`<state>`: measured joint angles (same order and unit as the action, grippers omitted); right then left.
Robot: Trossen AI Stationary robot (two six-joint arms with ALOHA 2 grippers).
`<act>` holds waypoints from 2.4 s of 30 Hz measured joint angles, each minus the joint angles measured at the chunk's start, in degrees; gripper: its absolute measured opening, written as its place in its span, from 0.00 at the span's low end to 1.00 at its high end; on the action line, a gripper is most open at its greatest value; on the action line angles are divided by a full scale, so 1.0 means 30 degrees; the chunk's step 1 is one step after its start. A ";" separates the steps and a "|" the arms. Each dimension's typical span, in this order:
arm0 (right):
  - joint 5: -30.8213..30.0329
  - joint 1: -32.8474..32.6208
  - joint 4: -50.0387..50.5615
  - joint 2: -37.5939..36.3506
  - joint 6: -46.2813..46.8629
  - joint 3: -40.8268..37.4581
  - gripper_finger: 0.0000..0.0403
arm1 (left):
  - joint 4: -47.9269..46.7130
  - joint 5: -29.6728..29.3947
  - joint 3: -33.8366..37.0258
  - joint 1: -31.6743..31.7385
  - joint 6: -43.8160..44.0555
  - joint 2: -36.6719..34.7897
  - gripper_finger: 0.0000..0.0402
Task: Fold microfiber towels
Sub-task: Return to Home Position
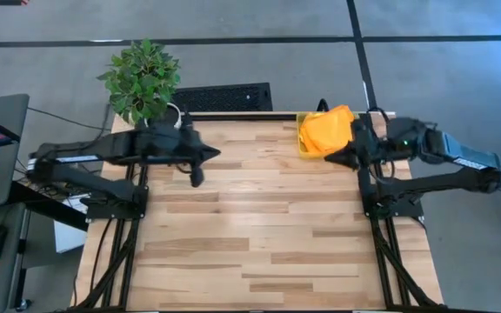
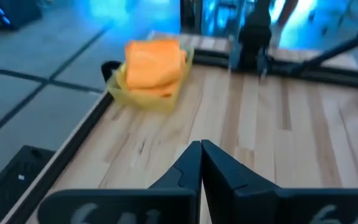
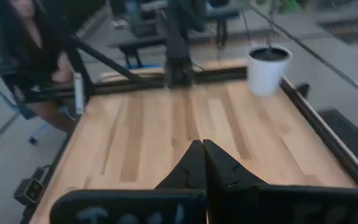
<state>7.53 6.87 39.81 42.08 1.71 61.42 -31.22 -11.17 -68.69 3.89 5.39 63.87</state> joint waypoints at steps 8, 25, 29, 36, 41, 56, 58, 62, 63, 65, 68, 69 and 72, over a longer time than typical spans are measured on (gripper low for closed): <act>-0.1750 -0.1982 -0.5448 -0.4568 0.1235 -0.5739 0.01 | 0.5024 -0.0251 0.6829 0.0712 0.0560 -0.7037 0.00; -0.2551 -0.2018 -0.8818 -1.3798 0.2801 -1.2877 0.01 | 0.8101 -0.0696 1.4661 0.0879 0.1252 -1.7484 0.00; -0.2558 -0.2003 -0.8915 -1.3955 0.2787 -1.3772 0.00 | 0.8171 -0.0944 1.6156 0.0879 0.1345 -1.9920 0.00; -0.2517 -0.2008 -1.2021 -1.4021 0.2695 -1.5941 0.01 | 0.8508 -0.1286 1.7769 0.0879 0.1376 -2.0860 0.00; -0.2478 -0.1996 -1.4001 -1.3983 0.2782 -1.7996 0.01 | 0.8403 -0.1272 1.9320 0.0872 0.1771 -2.1253 0.00; -0.2566 -0.1996 -1.5302 -1.3630 0.2354 -2.0345 0.04 | 1.1766 -0.1806 2.2667 0.0879 0.1417 -2.0783 0.00; -0.2564 -0.1996 -1.4640 -1.3622 0.2371 -2.0345 0.06 | 1.1780 -0.2208 2.2667 0.0880 0.1882 -2.0769 0.00; -0.2544 -0.2003 -1.3490 -1.3522 0.5005 -2.0345 0.09 | 1.1780 -0.2218 2.2670 0.0879 0.1273 -2.0777 0.00; -0.2547 -0.2003 -1.3494 -1.3468 0.5937 -2.0345 0.10 | 1.1773 -0.2218 2.2674 0.0882 0.1085 -2.0772 0.00; -0.2544 -0.2003 -1.3483 -1.3391 0.7193 -2.0345 0.10 | 1.1773 -0.2218 2.2674 0.0879 0.0851 -2.0777 0.00; -0.2538 -0.2003 -1.3479 -1.3404 0.7530 -2.0345 0.10 | 1.1768 -0.2223 2.2674 0.0879 0.0924 -2.0777 0.00; -0.2537 -0.2003 -1.3479 -1.3404 0.7510 -2.0345 0.10 | 1.1765 -0.2224 2.2674 0.0879 0.0935 -2.0777 0.00; -0.2537 -0.2003 -1.3472 -1.3404 0.6900 -2.0345 0.10 | 1.1764 -0.2226 2.2676 0.0879 0.0777 -2.0777 0.00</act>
<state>-0.08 0.86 -0.60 1.87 22.40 0.38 4.07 -17.85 -0.66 6.52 7.72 1.54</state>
